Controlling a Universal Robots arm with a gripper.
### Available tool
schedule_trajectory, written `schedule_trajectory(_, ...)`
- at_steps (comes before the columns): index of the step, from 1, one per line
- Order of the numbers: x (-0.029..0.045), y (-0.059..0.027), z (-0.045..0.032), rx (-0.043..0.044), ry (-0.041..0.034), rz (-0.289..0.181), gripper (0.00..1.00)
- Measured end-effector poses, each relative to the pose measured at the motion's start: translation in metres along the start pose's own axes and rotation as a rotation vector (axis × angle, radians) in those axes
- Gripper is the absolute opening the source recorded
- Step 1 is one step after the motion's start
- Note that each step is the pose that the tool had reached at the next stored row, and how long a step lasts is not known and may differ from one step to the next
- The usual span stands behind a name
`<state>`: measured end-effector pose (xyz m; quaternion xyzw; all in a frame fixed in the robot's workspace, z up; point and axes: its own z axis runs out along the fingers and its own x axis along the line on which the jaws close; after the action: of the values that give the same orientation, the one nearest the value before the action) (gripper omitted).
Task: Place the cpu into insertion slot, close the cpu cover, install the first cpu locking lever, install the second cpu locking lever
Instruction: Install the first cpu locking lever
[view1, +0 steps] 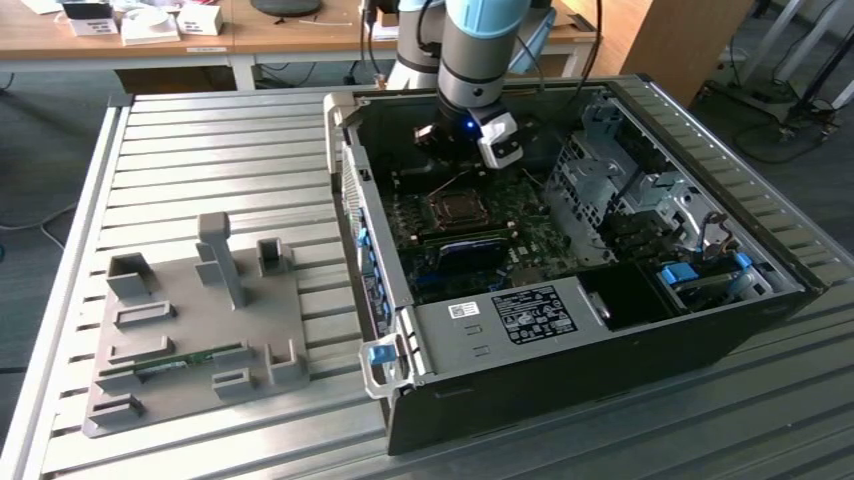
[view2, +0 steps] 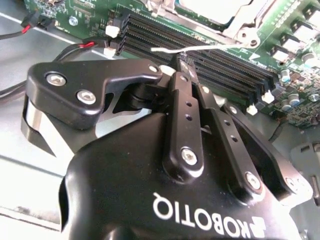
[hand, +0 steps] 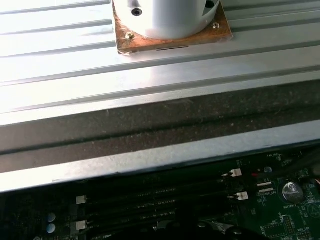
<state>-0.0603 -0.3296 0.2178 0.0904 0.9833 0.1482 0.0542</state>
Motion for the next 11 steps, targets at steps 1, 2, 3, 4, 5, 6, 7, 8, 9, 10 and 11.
schedule_trajectory(1,-0.0002,0.0005,-0.0016,-0.0010,0.0001,0.000,0.11)
schedule_trajectory(2,-0.0003,0.0011,-0.0034,-0.0018,0.0003,0.000,0.11)
schedule_trajectory(3,-0.0005,0.0016,-0.0049,-0.0027,0.0004,0.000,0.11)
schedule_trajectory(4,-0.0005,0.0020,-0.0062,-0.0038,0.0006,0.000,0.11)
schedule_trajectory(5,-0.0006,0.0022,-0.0070,-0.0047,0.0008,0.001,0.11)
schedule_trajectory(6,-0.0006,0.0021,-0.0071,-0.0056,0.0008,0.001,0.11)
schedule_trajectory(7,-0.0004,0.0020,-0.0071,-0.0059,0.0003,0.001,0.11)
schedule_trajectory(8,0.0002,0.0017,-0.0073,-0.0061,-0.0009,0.000,0.11)
schedule_trajectory(9,0.0008,0.0014,-0.0075,-0.0063,-0.0023,0.000,0.11)
schedule_trajectory(10,0.0015,0.0009,-0.0077,-0.0065,-0.0036,-0.001,0.11)
schedule_trajectory(11,0.0021,0.0003,-0.0079,-0.0069,-0.0050,-0.001,0.11)
